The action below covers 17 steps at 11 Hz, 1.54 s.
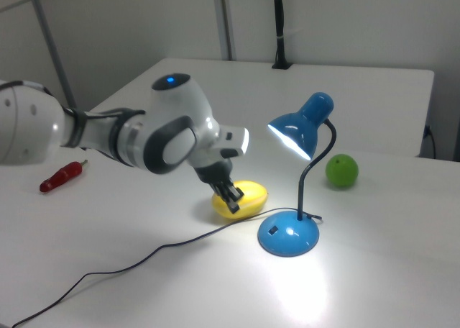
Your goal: Turn on desk lamp
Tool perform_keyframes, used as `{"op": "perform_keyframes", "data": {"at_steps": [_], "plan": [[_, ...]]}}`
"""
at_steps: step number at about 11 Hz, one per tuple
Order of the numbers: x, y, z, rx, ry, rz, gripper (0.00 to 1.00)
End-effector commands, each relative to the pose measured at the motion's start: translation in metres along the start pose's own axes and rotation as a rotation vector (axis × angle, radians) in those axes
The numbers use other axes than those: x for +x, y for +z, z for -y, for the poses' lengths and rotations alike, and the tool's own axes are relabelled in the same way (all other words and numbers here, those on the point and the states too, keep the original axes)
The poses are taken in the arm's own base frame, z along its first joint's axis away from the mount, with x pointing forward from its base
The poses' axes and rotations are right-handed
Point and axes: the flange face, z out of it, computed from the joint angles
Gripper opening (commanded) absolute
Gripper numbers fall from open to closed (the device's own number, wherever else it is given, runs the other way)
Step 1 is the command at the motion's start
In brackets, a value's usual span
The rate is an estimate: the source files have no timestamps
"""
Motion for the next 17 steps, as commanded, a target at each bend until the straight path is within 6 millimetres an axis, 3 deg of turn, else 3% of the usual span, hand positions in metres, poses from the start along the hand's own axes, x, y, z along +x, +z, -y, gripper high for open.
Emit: {"op": "perform_keyframes", "data": {"at_steps": [1, 3, 5, 8, 11, 12, 13, 14, 15, 16, 17], "plan": [[-0.032, -0.069, 0.054, -0.027, -0.100, 0.070, 0.00], [-0.045, -0.114, 0.101, -0.036, -0.187, 0.118, 0.00], [-0.053, -0.154, 0.129, -0.053, -0.289, 0.197, 0.00], [-0.060, -0.196, 0.142, -0.051, -0.451, 0.279, 0.00], [-0.061, -0.235, 0.126, 0.004, -0.547, 0.325, 0.00], [-0.062, -0.246, 0.119, 0.012, -0.563, 0.312, 0.07], [-0.061, -0.251, 0.115, 0.014, -0.563, 0.303, 0.27], [-0.059, -0.252, 0.110, 0.012, -0.554, 0.300, 0.59], [-0.059, -0.255, 0.108, 0.005, -0.552, 0.288, 0.83], [-0.058, -0.256, 0.108, 0.004, -0.540, 0.283, 1.00], [-0.058, -0.256, 0.109, 0.005, -0.542, 0.280, 1.00]]}}
